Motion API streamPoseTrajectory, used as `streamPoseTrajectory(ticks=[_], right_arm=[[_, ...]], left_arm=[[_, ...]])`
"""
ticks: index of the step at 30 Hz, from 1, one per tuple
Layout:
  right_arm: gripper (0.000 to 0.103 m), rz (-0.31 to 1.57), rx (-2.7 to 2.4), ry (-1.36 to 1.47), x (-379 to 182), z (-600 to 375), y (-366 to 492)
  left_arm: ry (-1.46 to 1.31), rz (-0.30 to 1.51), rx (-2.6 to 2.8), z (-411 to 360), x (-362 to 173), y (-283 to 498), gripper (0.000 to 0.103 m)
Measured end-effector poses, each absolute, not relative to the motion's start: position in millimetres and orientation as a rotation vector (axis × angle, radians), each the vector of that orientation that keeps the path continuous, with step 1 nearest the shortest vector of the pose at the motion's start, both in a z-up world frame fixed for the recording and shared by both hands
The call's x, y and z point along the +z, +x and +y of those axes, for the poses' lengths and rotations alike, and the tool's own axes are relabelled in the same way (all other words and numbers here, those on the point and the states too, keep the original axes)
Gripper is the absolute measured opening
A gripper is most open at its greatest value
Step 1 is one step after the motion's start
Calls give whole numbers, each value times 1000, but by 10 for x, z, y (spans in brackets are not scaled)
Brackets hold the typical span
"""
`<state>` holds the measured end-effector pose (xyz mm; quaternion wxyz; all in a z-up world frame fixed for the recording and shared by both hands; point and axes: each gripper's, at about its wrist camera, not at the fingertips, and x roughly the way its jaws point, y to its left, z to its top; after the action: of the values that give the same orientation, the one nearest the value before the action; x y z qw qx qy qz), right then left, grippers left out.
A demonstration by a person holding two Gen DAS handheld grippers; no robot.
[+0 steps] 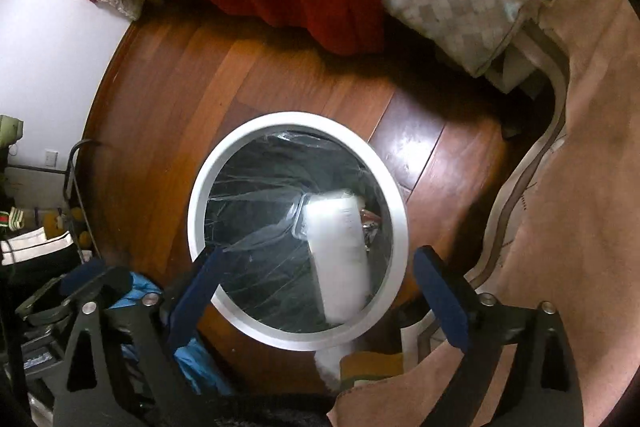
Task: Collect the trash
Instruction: 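Carry the pink box and plastic tray over the bin and release both, then move both tools back from the bin toward the table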
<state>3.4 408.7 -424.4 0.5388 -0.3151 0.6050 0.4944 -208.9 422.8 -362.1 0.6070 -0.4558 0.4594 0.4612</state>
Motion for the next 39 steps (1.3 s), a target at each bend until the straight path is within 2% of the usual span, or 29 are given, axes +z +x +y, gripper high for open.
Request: streamPoseTrajectory(ticks=[7, 17, 28, 39], right_arm=[[103, 1319, 1144, -821, -3929, 3833, -94], [103, 1247, 1132, -886, -3588, 3339, -237], [103, 1180, 1172, -816, -3071, 2982, -291], [103, 1116, 1264, -651, -2272, 2481, -232]], left_arm=[[-949, 1086, 1137, 3954, -3443, -2141, 99], [-888, 1101, 1138, 3611, -3240, -2119, 99], [-797, 1063, 1143, 3251, -2798, -2075, 99], [-691, 942, 1160, 2778, -2032, -1996, 99]])
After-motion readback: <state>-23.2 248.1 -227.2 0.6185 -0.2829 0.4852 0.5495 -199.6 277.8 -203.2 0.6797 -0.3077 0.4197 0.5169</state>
